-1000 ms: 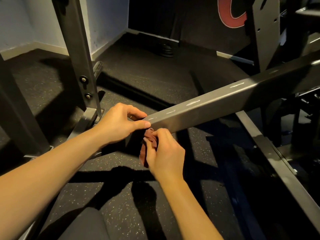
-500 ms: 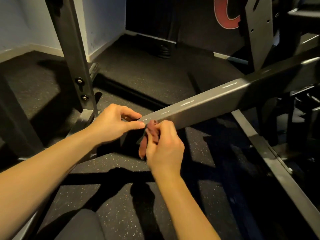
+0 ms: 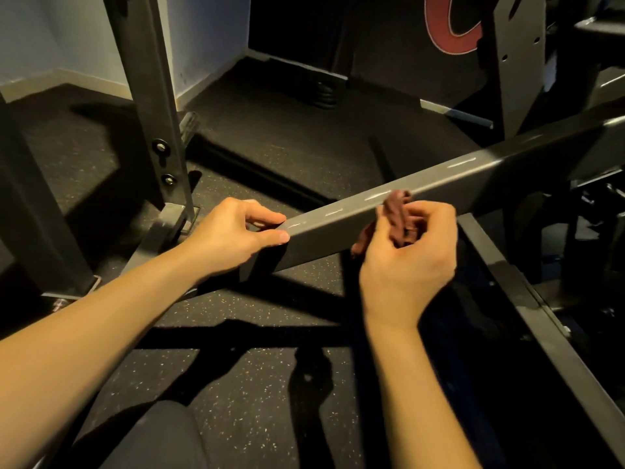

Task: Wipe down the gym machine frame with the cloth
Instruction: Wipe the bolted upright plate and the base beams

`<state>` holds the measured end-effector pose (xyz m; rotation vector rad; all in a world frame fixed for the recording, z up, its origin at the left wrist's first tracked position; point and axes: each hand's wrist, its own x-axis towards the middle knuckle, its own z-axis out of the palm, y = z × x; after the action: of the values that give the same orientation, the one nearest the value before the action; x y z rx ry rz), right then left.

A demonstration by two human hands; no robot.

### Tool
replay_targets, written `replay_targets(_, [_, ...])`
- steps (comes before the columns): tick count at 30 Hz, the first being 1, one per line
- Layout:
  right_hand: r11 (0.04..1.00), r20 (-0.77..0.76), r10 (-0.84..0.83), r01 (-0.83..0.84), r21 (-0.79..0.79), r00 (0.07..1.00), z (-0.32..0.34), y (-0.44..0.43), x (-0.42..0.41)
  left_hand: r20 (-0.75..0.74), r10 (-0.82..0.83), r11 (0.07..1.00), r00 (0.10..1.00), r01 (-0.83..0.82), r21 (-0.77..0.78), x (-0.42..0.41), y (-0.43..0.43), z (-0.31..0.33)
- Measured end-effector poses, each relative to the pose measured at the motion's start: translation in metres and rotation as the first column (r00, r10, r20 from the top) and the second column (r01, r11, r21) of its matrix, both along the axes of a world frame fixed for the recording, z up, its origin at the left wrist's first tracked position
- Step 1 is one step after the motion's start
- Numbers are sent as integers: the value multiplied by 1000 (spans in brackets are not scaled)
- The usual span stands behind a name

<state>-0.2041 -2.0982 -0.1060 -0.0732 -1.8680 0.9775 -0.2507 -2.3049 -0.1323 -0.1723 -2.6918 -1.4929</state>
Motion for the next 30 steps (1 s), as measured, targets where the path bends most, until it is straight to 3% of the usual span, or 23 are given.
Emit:
replay_targets(3, [968, 90, 222, -208, -139, 971, -25, -29, 4, 19, -14, 1000, 1000, 13, 25, 1, -6, -1])
replay_targets(7, [898, 244, 422, -365, -246, 873, -44, -54, 7, 58, -35, 991, 998, 27, 129, 16, -16, -9])
replay_targets(11, [856, 435, 512, -398, -329, 741, -57, -69, 12, -163, 264, 962, 951, -248, 112, 58, -23, -22])
replay_targets(14, [850, 454, 511, -350, -394, 730, -50, -67, 11, -191, 244, 967, 951, -222, 128, 90, -17, -26])
replay_targets(18, [737, 445, 668, -448, -507, 596, -39, -60, 17, -136, 90, 994, 987, -82, 69, 104, 5, -33])
replay_targets(24, [682, 410, 729, -531, -503, 548, -40, -44, 25, -24, 261, 942, 965, -249, 226, 98, 27, -35])
replay_targets(30, [629, 381, 760, -447, -637, 526, -53, -34, 23, 68, 417, 850, 906, -416, 322, 83, 39, -45])
